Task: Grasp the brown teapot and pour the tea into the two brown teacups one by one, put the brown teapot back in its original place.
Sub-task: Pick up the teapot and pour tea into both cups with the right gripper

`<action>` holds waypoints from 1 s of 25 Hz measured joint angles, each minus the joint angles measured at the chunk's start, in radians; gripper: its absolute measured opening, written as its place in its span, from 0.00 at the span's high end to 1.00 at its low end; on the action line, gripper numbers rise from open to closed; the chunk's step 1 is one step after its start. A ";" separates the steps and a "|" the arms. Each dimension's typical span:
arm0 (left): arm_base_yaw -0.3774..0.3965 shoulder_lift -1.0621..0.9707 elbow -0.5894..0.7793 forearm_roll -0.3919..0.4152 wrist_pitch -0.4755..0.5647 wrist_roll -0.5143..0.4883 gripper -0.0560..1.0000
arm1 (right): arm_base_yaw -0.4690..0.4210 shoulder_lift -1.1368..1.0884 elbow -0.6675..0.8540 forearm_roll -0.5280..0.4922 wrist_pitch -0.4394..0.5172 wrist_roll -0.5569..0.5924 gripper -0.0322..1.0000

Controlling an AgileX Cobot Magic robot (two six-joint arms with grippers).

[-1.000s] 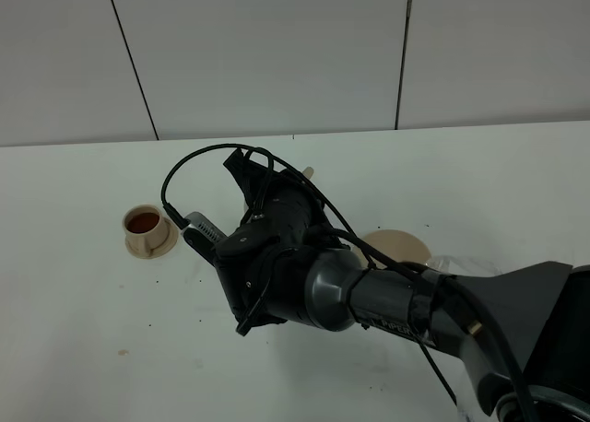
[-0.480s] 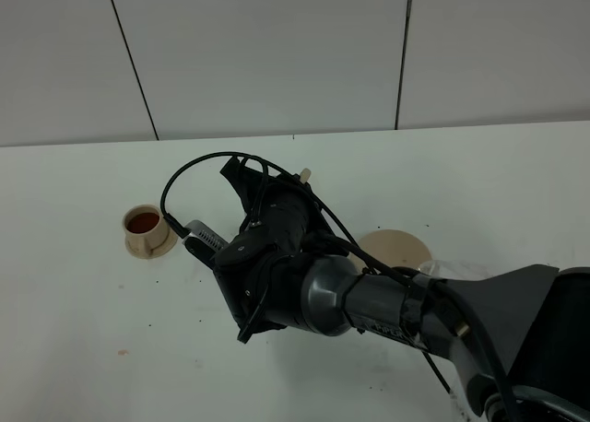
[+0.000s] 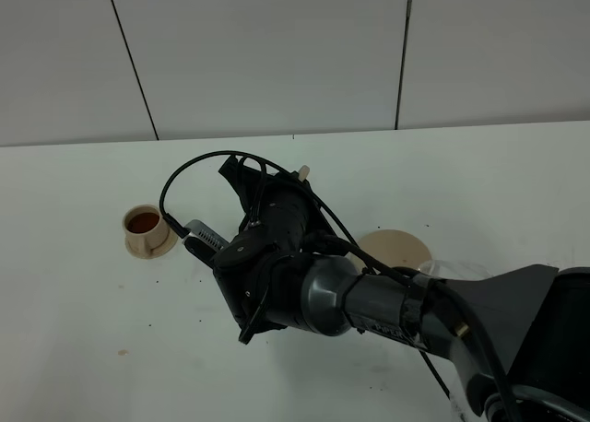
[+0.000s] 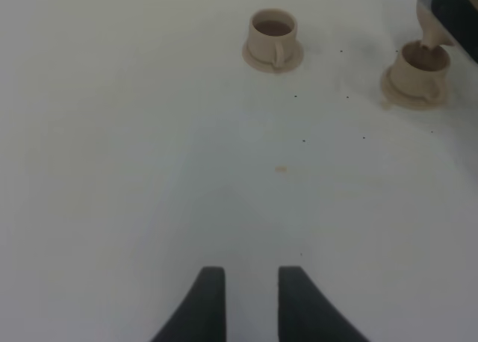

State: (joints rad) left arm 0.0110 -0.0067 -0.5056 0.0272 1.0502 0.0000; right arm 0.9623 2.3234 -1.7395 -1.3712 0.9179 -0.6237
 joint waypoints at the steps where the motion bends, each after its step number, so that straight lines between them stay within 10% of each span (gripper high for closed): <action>1: 0.000 0.000 0.000 0.000 0.000 0.000 0.72 | 0.000 0.000 0.000 -0.002 0.001 0.000 0.88; 25: 0.000 0.000 0.000 0.000 0.000 0.000 0.72 | 0.020 0.000 0.000 -0.044 0.035 -0.015 0.88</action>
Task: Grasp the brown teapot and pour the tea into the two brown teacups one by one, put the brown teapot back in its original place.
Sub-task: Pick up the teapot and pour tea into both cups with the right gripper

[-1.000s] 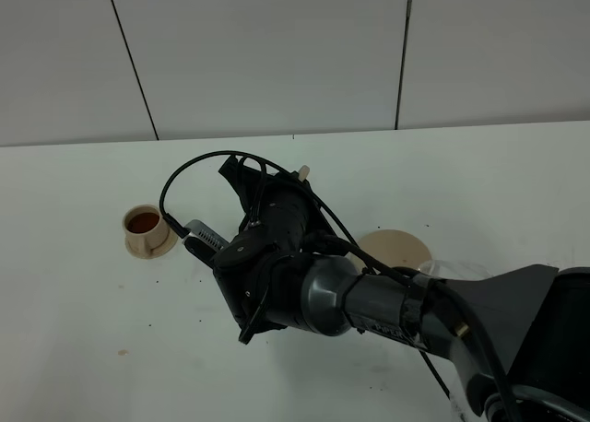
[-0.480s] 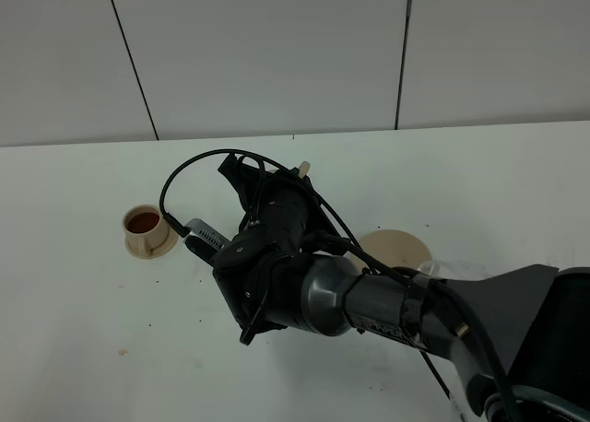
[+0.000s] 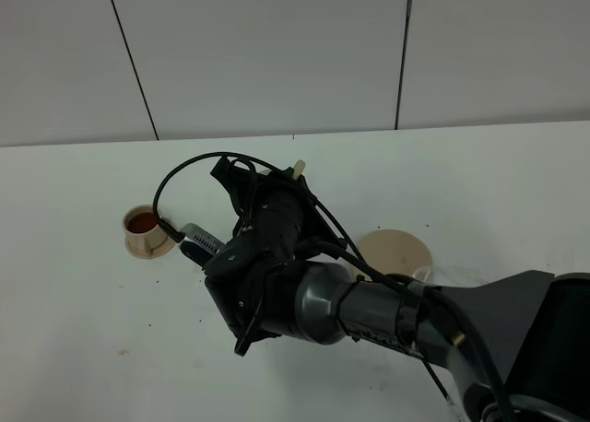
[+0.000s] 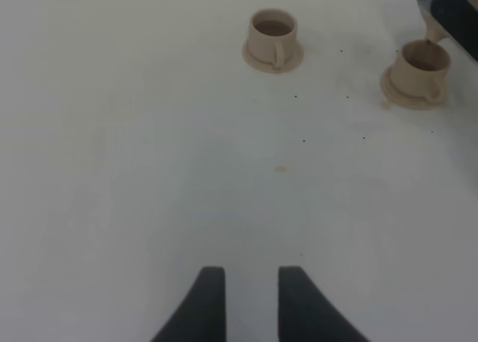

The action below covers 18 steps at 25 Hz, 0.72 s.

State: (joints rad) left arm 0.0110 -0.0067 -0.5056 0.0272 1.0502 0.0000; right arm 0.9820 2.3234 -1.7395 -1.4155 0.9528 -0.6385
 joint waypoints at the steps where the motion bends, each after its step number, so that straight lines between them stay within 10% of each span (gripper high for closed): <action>1: 0.000 0.000 0.000 0.000 0.000 0.000 0.72 | 0.001 0.000 0.000 0.000 0.000 0.000 0.88; 18: 0.000 0.000 0.000 0.000 0.000 0.000 0.72 | 0.009 0.000 0.000 -0.013 0.019 -0.032 0.88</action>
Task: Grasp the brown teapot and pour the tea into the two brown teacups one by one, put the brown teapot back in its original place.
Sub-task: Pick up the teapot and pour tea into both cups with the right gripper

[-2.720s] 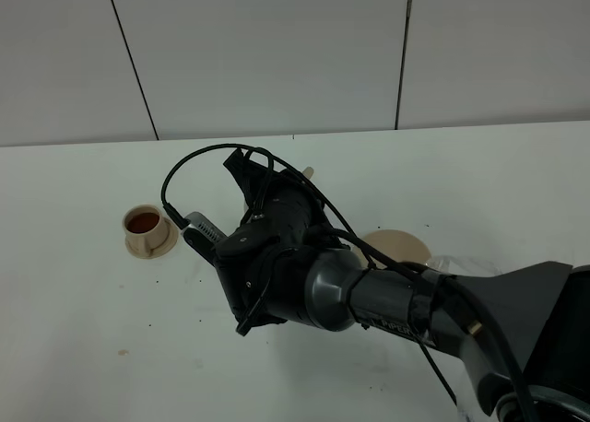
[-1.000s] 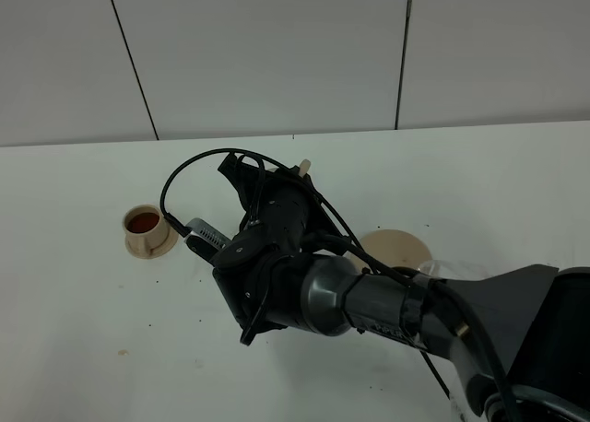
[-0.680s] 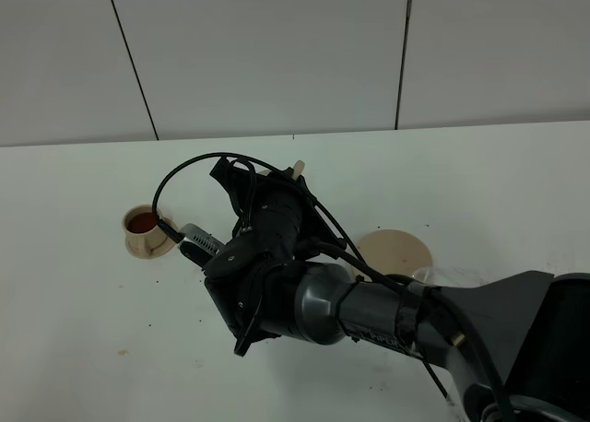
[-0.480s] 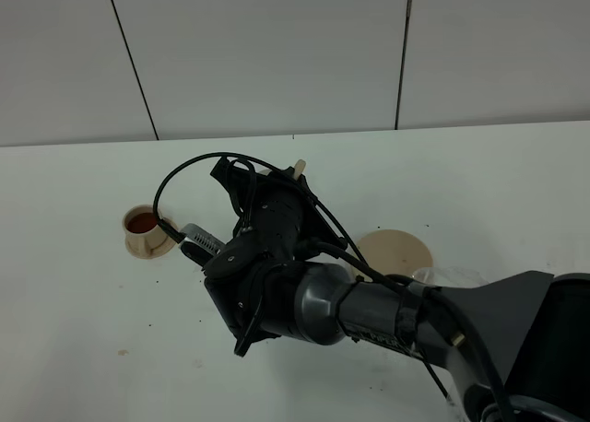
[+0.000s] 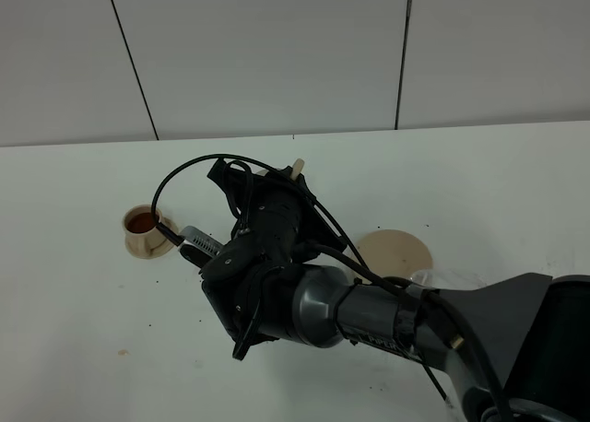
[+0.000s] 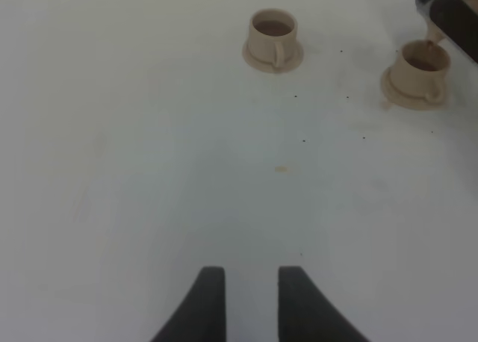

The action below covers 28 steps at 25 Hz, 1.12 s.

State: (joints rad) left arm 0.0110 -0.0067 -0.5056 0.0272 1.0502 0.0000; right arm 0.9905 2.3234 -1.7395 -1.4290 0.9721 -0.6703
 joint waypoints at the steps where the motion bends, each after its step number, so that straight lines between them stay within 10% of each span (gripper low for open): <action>1: 0.000 0.000 0.000 0.000 0.000 0.000 0.72 | 0.000 0.000 0.000 -0.001 0.000 -0.002 0.88; 28: 0.000 0.000 0.000 0.000 0.000 0.000 0.72 | 0.003 0.000 0.000 -0.020 -0.011 -0.070 0.88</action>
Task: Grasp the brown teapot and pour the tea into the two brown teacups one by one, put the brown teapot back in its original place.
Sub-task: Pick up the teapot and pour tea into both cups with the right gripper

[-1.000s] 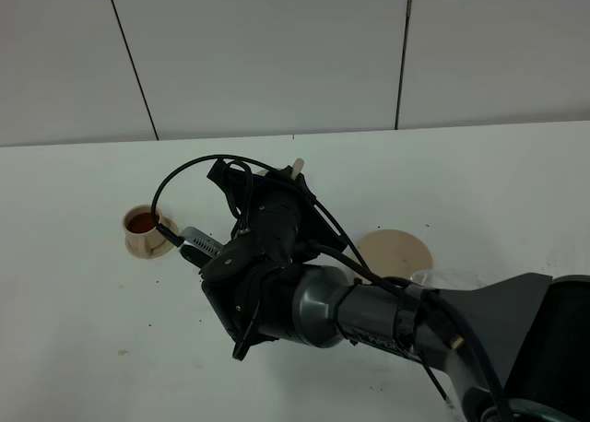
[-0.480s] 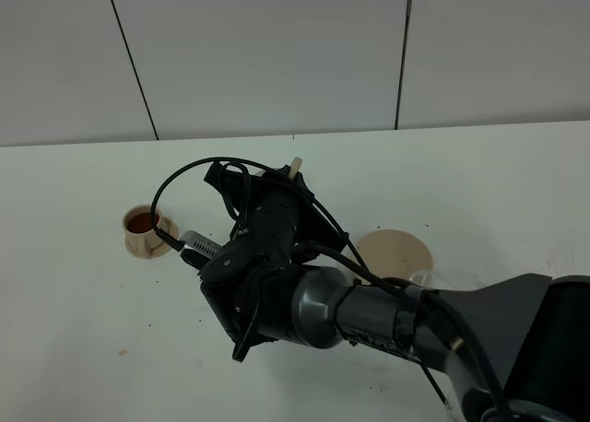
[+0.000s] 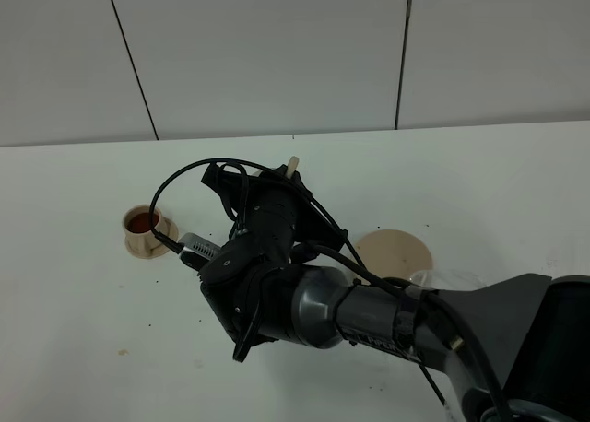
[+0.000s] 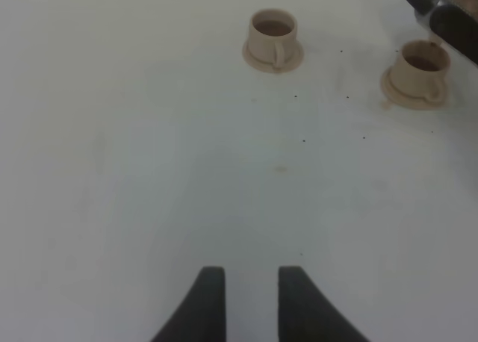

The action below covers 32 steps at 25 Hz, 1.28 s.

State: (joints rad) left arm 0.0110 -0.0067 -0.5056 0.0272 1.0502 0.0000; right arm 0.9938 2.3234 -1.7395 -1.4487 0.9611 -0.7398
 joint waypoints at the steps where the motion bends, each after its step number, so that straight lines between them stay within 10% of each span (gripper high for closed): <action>1: 0.000 0.000 0.000 0.000 0.000 0.000 0.72 | 0.000 0.000 0.000 0.000 0.000 0.000 0.88; 32: 0.000 0.000 0.000 0.000 0.000 0.000 0.72 | 0.000 0.000 0.000 -0.007 -0.007 0.001 0.88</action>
State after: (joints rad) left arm 0.0110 -0.0067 -0.5056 0.0272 1.0502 0.0000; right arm 0.9938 2.3234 -1.7395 -1.4559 0.9545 -0.7389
